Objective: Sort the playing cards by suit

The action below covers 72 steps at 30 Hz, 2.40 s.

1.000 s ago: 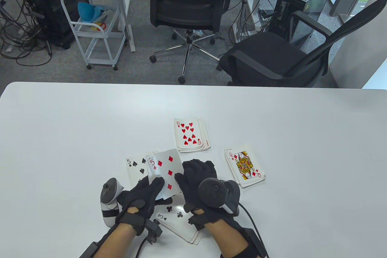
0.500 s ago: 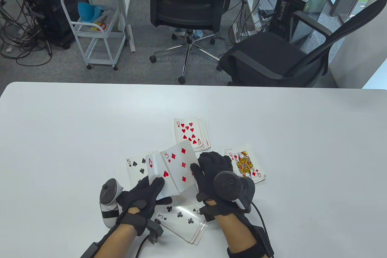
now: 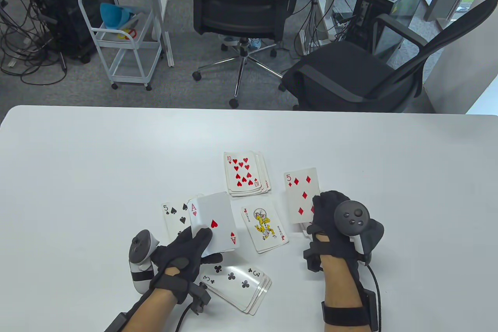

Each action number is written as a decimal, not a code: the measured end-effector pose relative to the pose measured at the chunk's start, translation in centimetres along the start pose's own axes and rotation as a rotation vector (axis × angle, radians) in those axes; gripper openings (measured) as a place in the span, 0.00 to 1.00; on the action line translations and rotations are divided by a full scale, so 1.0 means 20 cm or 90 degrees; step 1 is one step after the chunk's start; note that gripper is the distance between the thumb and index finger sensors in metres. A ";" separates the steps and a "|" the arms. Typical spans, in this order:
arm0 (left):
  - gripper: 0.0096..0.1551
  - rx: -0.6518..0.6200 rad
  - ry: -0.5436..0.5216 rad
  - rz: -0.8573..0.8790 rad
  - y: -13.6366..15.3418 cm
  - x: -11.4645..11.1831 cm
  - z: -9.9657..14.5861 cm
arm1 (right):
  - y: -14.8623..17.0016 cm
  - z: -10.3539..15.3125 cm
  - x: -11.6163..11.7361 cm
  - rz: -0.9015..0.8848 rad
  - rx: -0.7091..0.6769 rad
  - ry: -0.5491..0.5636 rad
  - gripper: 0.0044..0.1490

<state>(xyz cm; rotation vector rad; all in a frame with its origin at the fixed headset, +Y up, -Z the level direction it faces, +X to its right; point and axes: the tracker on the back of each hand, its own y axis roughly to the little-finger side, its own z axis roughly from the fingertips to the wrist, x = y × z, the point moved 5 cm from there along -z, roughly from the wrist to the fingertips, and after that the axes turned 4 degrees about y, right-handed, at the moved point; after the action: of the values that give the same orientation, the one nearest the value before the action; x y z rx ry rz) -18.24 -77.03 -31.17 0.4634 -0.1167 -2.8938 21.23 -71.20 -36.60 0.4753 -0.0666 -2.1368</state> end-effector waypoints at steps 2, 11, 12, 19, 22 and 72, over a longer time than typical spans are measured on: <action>0.26 0.000 -0.001 0.001 0.00 0.00 0.00 | 0.03 -0.01 0.02 0.055 0.021 -0.017 0.22; 0.26 0.000 0.003 0.002 0.00 -0.01 0.00 | 0.06 -0.02 0.03 0.113 0.050 -0.008 0.34; 0.26 0.000 0.004 0.003 0.00 -0.01 0.00 | 0.04 -0.01 0.02 0.113 0.040 0.000 0.34; 0.27 0.005 0.004 0.001 0.00 -0.01 0.00 | -0.14 0.06 0.04 0.062 -0.055 -0.002 0.34; 0.27 0.008 0.005 -0.002 0.00 -0.01 0.00 | -0.28 0.13 0.09 -0.028 -0.131 -0.028 0.34; 0.25 -0.042 -0.032 0.019 -0.11 0.07 0.03 | -0.73 0.35 0.25 -0.231 -0.290 -0.170 0.22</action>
<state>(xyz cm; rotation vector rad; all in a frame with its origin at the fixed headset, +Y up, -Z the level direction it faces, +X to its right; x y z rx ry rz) -20.21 -75.12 -31.38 0.3739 -0.0347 -2.8706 4.81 -67.65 -34.93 -0.0744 0.3765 -2.4614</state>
